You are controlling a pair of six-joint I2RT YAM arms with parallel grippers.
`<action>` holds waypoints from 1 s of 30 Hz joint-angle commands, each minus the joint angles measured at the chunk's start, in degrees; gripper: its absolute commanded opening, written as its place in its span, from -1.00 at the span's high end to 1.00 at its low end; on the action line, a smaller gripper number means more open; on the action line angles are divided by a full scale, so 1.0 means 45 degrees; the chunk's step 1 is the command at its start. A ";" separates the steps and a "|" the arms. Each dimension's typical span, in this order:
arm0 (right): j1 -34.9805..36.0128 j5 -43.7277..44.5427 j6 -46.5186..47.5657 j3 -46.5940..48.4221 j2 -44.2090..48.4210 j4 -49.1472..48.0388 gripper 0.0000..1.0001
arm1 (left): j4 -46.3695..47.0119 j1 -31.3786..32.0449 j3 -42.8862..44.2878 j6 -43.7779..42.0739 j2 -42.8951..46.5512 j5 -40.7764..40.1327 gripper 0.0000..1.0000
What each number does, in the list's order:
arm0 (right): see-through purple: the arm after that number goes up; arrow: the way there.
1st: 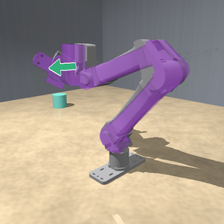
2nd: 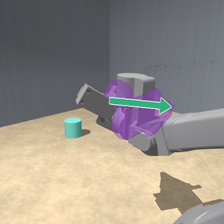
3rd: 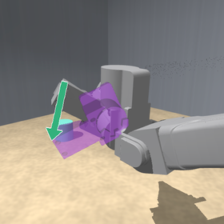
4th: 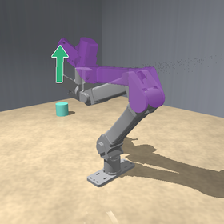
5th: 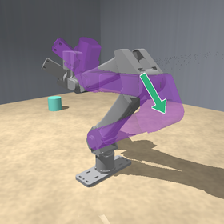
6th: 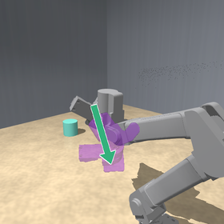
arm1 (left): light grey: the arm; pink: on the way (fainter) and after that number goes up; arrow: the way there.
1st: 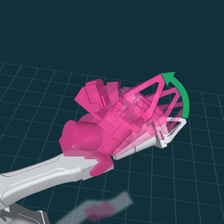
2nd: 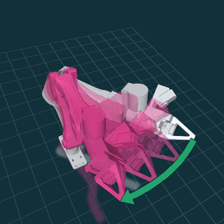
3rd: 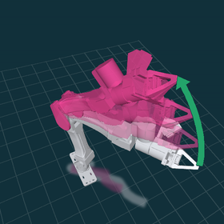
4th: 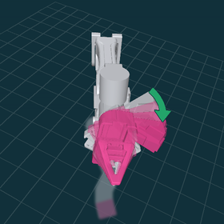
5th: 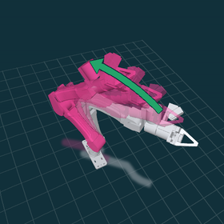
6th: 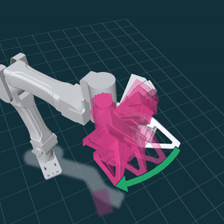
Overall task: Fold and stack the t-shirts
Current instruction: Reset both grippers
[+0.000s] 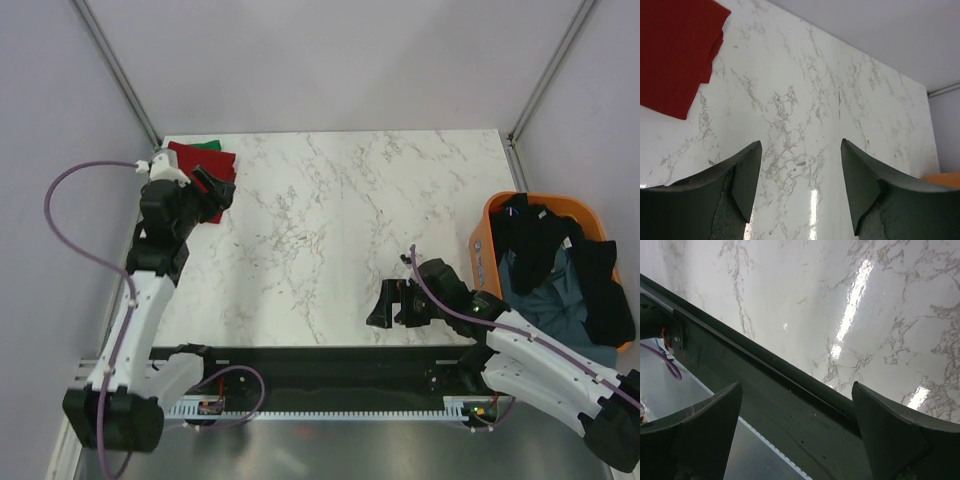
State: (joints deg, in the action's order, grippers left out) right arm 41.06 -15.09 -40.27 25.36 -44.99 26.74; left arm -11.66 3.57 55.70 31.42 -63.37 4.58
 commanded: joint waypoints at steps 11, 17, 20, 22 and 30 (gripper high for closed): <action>0.0075 0.0736 -0.0620 0.2683 0.0096 0.1517 -0.96 | -0.4790 0.0006 -0.3080 -0.1141 0.9020 0.0214 -0.46; 0.0075 0.1263 -0.1069 0.3015 0.0896 0.2667 -0.96 | -0.5182 0.0280 -0.3550 -0.0851 1.0001 0.0369 -0.46; 0.0075 0.1595 -0.1265 0.3191 0.1170 0.3196 -0.96 | -0.5221 0.0514 -0.3531 -0.1082 0.9904 0.0698 -0.52; 0.0075 0.1791 -0.1402 0.3230 0.1346 0.3354 -0.96 | -0.5279 0.0592 -0.3472 -0.1123 0.9884 0.0915 -0.68; 0.0075 0.2182 -0.1656 0.3387 0.1405 0.3608 -0.96 | -0.5358 0.0983 -0.3452 -0.1259 0.9884 0.1307 -0.99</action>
State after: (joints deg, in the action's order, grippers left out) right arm 41.10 -7.38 -46.57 38.11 -38.33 42.02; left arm -35.70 7.64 39.72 28.01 -18.96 8.99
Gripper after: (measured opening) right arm 0.982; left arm 0.993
